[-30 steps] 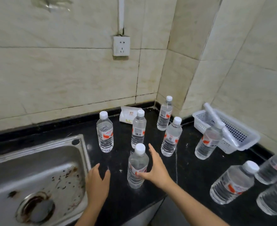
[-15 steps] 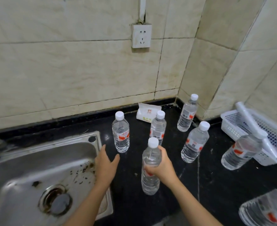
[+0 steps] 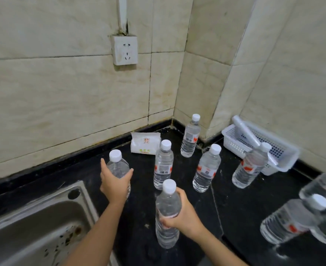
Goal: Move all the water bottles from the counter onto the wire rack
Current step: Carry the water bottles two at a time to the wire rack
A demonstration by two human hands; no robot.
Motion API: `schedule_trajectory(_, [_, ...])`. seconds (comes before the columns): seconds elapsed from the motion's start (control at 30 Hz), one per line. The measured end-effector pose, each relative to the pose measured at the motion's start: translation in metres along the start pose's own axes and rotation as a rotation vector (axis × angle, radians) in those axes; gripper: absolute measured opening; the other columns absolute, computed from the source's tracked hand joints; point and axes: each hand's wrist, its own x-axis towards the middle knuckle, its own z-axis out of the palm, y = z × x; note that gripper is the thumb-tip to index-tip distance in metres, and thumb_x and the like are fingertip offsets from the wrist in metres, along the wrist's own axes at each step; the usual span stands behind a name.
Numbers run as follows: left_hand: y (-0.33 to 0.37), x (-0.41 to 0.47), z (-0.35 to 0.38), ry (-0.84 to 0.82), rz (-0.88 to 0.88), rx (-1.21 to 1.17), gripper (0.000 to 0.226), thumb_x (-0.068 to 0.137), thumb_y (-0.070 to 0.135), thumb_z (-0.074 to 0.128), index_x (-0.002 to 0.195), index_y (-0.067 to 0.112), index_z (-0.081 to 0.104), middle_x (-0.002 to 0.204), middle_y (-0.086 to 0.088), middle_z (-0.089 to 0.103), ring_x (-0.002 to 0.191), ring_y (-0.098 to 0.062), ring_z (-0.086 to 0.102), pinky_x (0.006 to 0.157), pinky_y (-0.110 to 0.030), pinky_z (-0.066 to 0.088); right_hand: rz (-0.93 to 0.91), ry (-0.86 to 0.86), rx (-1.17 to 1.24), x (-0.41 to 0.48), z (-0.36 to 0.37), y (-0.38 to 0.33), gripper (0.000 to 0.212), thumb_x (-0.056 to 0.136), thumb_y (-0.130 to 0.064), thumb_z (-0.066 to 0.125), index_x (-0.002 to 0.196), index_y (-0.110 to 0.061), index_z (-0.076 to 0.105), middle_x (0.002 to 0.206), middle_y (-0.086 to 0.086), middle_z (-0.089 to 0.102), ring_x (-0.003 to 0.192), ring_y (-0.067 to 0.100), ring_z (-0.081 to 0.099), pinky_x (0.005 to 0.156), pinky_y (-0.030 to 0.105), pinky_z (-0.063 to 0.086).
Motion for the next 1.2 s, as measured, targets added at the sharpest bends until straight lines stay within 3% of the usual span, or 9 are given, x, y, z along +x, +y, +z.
schedule_trajectory(0.1, [-0.012,0.008,-0.003,0.003,0.020,-0.046,0.090,0.062,0.027,0.080,0.137,0.018,0.032,0.138,-0.012,0.047,0.125,-0.033,0.045,0.106,-0.047,0.032,0.026,0.045,0.017,-0.005,0.003,0.002,0.070,0.059,-0.009,0.078,0.109,-0.038,0.038,0.102,-0.010,0.059,0.090,-0.010,0.059,0.076,0.012,0.046])
schedule_trajectory(0.23, [-0.019,0.011,-0.010,-0.117,0.039,-0.058,0.079,0.060,0.027,0.081,0.127,0.024,0.039,0.125,-0.010,0.057,0.115,-0.033,0.052,0.101,-0.049,0.039,0.043,0.146,0.050,-0.011,0.005,0.001,0.069,0.052,-0.016,0.076,0.106,-0.037,0.039,0.102,-0.010,0.058,0.089,-0.010,0.059,0.076,0.013,0.047])
schedule_trajectory(0.37, [-0.021,0.006,-0.018,-0.273,0.043,-0.044,0.074,0.062,0.025,0.080,0.123,0.026,0.039,0.122,-0.009,0.058,0.113,-0.032,0.053,0.100,-0.045,0.041,0.062,0.206,0.071,-0.009,0.011,-0.004,0.071,0.043,-0.030,0.074,0.104,-0.038,0.039,0.102,-0.010,0.058,0.093,0.003,0.060,0.084,0.023,0.050])
schedule_trajectory(0.57, [-0.032,-0.009,-0.028,-0.386,0.102,-0.065,0.073,0.060,0.019,0.082,0.120,0.022,0.041,0.120,-0.008,0.058,0.112,-0.030,0.054,0.100,-0.046,0.041,0.079,0.289,0.055,-0.007,0.022,-0.008,0.071,0.043,-0.030,0.074,0.104,-0.043,0.039,0.107,-0.007,0.058,0.103,0.013,0.060,0.093,0.037,0.051])
schedule_trajectory(0.8, [-0.029,-0.029,-0.038,-0.511,0.081,-0.158,0.076,0.059,0.014,0.082,0.120,0.029,0.040,0.112,0.000,0.055,0.111,-0.028,0.055,0.099,-0.046,0.042,0.137,0.574,0.170,-0.052,0.023,-0.011,0.073,0.041,-0.027,0.072,0.106,-0.035,0.037,0.098,-0.016,0.054,0.091,0.002,0.057,0.074,0.013,0.045])
schedule_trajectory(0.9, [-0.009,-0.059,-0.049,-0.583,0.103,-0.245,0.072,0.061,0.002,0.079,0.118,0.026,0.042,0.110,0.000,0.053,0.100,-0.020,0.054,0.088,-0.033,0.041,0.188,0.664,0.154,-0.088,0.011,-0.002,0.081,0.038,-0.037,0.071,0.111,-0.032,0.037,0.104,-0.015,0.053,0.099,0.007,0.056,0.083,0.020,0.044])
schedule_trajectory(1.0, [0.015,-0.092,-0.055,-0.788,0.232,-0.253,0.072,0.058,-0.001,0.079,0.109,0.033,0.040,0.105,0.004,0.055,0.095,-0.015,0.055,0.086,-0.030,0.040,0.212,0.753,0.118,-0.124,-0.011,0.000,0.083,0.037,-0.040,0.071,0.113,-0.030,0.039,0.106,-0.013,0.055,0.102,0.011,0.056,0.085,0.024,0.044])
schedule_trajectory(1.13, [0.043,-0.134,-0.039,-1.003,0.277,-0.304,0.071,0.052,0.006,0.082,0.099,0.040,0.042,0.100,0.018,0.053,0.094,-0.002,0.055,0.088,-0.031,0.043,0.212,0.842,0.061,-0.175,-0.043,-0.005,0.072,0.052,-0.019,0.079,0.111,-0.031,0.039,0.100,-0.021,0.053,0.092,0.000,0.055,0.074,0.013,0.042])
schedule_trajectory(1.2, [0.053,-0.163,-0.027,-1.065,0.311,-0.309,0.070,0.054,0.005,0.081,0.103,0.035,0.041,0.101,0.019,0.051,0.095,-0.006,0.055,0.092,-0.031,0.042,0.226,0.868,0.016,-0.201,-0.058,-0.003,0.071,0.060,-0.009,0.079,0.112,-0.032,0.038,0.098,-0.022,0.053,0.091,-0.001,0.054,0.073,0.011,0.041])
